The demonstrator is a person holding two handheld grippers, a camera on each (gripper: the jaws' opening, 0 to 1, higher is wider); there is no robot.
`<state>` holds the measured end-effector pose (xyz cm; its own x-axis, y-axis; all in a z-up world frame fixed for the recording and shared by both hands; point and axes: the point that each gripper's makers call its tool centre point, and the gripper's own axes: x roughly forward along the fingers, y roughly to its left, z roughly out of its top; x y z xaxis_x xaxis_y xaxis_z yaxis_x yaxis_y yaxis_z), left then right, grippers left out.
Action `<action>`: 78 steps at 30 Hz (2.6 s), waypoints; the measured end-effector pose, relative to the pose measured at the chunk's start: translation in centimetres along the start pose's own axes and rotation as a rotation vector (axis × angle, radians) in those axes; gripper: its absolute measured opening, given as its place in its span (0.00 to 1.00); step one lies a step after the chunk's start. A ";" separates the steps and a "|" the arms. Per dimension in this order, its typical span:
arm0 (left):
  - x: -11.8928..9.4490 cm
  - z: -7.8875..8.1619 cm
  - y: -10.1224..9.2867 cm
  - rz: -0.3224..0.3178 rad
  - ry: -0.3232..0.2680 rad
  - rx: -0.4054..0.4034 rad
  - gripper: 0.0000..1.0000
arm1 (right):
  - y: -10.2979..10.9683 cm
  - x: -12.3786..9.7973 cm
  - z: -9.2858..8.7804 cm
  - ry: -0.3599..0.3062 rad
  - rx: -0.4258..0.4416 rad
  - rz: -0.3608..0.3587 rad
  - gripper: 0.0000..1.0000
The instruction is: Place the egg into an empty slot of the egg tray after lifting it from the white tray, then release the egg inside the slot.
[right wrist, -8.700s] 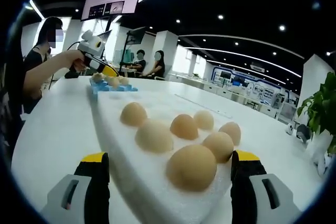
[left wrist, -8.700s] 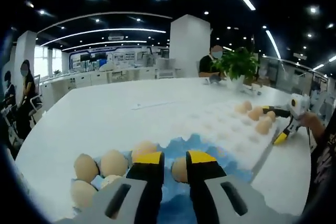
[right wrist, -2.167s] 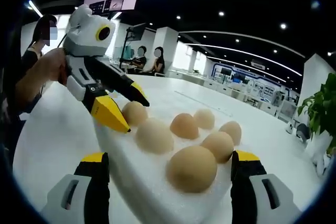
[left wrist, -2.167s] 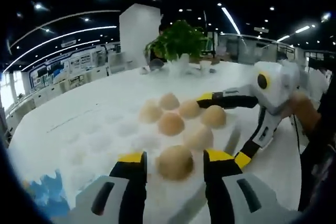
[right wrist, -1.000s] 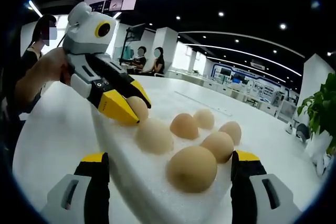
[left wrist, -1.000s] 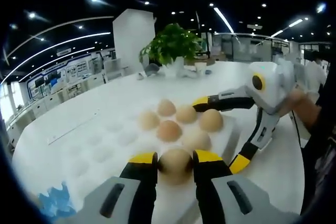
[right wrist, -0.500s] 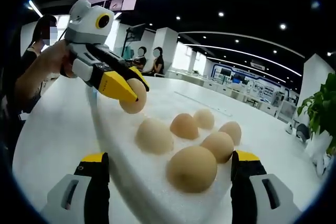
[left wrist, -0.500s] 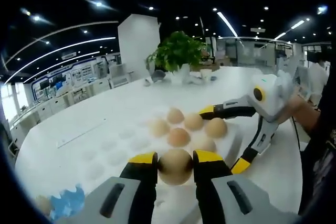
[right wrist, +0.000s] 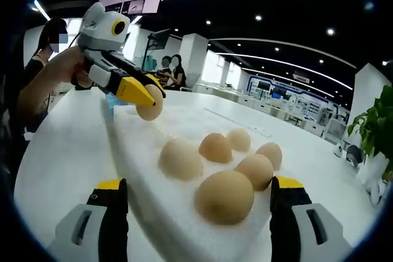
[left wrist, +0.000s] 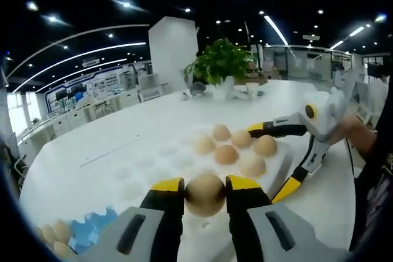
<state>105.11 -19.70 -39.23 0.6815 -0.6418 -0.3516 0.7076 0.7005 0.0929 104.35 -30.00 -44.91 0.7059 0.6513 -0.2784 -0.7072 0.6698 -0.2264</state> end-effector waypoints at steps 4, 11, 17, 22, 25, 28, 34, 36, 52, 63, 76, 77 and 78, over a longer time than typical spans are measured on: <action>-0.8 -0.4 1.2 0.028 0.006 -0.007 0.26 | 0.0 0.0 0.0 -0.002 0.000 0.000 1.00; -2.1 -0.9 2.5 0.068 0.009 -0.020 0.26 | 0.1 0.0 0.0 -0.006 0.000 -0.002 1.00; -3.0 -1.1 3.5 0.103 0.002 -0.017 0.26 | 0.0 0.0 0.0 -0.010 0.000 -0.003 1.00; -3.6 -1.6 4.6 0.136 0.011 -0.023 0.26 | 0.0 0.0 0.0 -0.011 0.000 -0.003 1.00; -4.2 -2.0 5.1 0.150 0.013 -0.031 0.26 | 0.0 0.0 0.0 -0.011 0.000 -0.003 1.00; -4.7 -2.3 5.7 0.170 0.018 -0.038 0.26 | -0.1 0.0 0.0 -0.011 0.000 -0.004 1.00; -5.7 -2.8 6.7 0.202 0.024 -0.051 0.26 | 0.0 0.0 0.0 -0.011 0.000 -0.004 1.00; -6.1 -3.1 7.2 0.218 0.022 -0.057 0.26 | 0.0 0.0 0.0 -0.011 0.000 -0.005 1.00; -9.2 -4.4 10.0 0.306 0.026 -0.088 0.26 | 0.1 0.1 0.1 -0.009 0.001 -0.008 1.00; -11.1 -5.4 11.8 0.367 0.030 -0.109 0.26 | 0.1 0.0 0.1 -0.008 0.001 -0.010 1.00; -13.6 -6.2 13.4 0.430 0.022 -0.135 0.26 | 0.0 0.0 0.2 -0.009 0.002 -0.013 1.00; -13.8 -6.3 13.6 0.439 0.028 -0.131 0.26 | 0.0 0.1 0.2 -0.009 0.002 -0.013 1.00; -13.9 -6.5 13.7 0.445 0.032 -0.133 0.26 | 0.0 0.1 0.2 -0.010 0.002 -0.013 1.00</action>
<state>104.11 0.86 -39.09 0.9058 -0.2608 -0.3338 0.3158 0.9410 0.1215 104.39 -29.90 -44.78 0.7157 0.6456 -0.2662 -0.6976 0.6790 -0.2286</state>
